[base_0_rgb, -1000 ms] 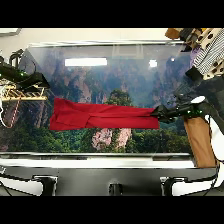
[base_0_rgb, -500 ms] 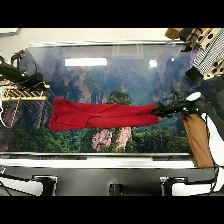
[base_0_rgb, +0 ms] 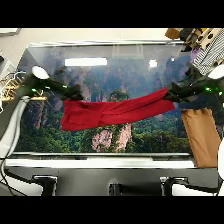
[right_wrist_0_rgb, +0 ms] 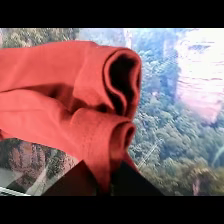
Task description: Fold the clothes and pants, and hang the long-sleeved shirts on hangers.
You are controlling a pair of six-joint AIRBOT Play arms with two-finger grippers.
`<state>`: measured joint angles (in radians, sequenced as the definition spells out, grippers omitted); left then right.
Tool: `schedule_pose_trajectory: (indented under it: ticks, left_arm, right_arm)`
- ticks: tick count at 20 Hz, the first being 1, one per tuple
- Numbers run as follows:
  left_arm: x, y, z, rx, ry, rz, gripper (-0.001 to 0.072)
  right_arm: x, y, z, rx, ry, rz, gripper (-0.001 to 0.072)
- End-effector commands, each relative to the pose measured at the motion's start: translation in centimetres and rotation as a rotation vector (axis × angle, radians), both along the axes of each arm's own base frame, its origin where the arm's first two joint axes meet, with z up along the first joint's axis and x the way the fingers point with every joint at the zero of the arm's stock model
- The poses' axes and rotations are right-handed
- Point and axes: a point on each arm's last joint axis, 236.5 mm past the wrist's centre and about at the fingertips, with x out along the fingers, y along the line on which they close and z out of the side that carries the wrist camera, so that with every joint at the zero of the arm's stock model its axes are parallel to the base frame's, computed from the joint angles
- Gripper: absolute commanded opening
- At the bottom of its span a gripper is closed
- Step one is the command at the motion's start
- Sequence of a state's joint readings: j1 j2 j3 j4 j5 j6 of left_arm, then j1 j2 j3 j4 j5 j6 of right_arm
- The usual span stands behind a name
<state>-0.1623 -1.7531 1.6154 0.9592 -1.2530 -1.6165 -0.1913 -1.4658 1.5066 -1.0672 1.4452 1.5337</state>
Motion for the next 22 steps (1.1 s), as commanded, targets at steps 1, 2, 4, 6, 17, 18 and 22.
schedule_pose_trajectory:
  ticks: [1, 2, 4, 6, 17, 18, 22]
  left_arm:
    - [-1.0, -10.4, -1.9, -0.168, 0.008, 0.002, 0.0013]
    - [-1.6, -12.9, -2.3, -0.200, 0.016, -0.004, 0.0013]
    - [-2.9, -17.4, -3.3, -0.265, 0.042, 0.002, 0.0013]
    - [-3.8, -20.5, -4.0, -0.310, 0.061, 0.018, 0.0012]
    - [-8.1, -32.0, -6.2, -0.405, 0.137, -0.065, 0.0012]
    - [-8.1, -32.6, -6.0, -0.420, 0.136, -0.071, 0.0012]
    - [-7.6, -30.1, -4.2, -0.421, 0.174, -0.119, 0.0011]
  right_arm:
    - [-0.7, -1.1, 3.2, -0.051, -0.008, -0.044, 0.0028]
    - [-0.7, -1.3, 3.8, -0.063, -0.019, -0.054, 0.0028]
    - [-1.1, -1.6, 4.7, -0.079, -0.035, -0.070, 0.0028]
    - [-1.7, -1.6, 5.4, -0.086, -0.040, -0.071, 0.0028]
    - [-2.9, -1.4, 8.5, -0.096, -0.110, -0.081, 0.0027]
    - [-2.9, -1.4, 8.5, -0.097, -0.112, -0.081, 0.0027]
    - [-2.6, -1.4, 8.6, -0.105, -0.132, -0.066, 0.0028]
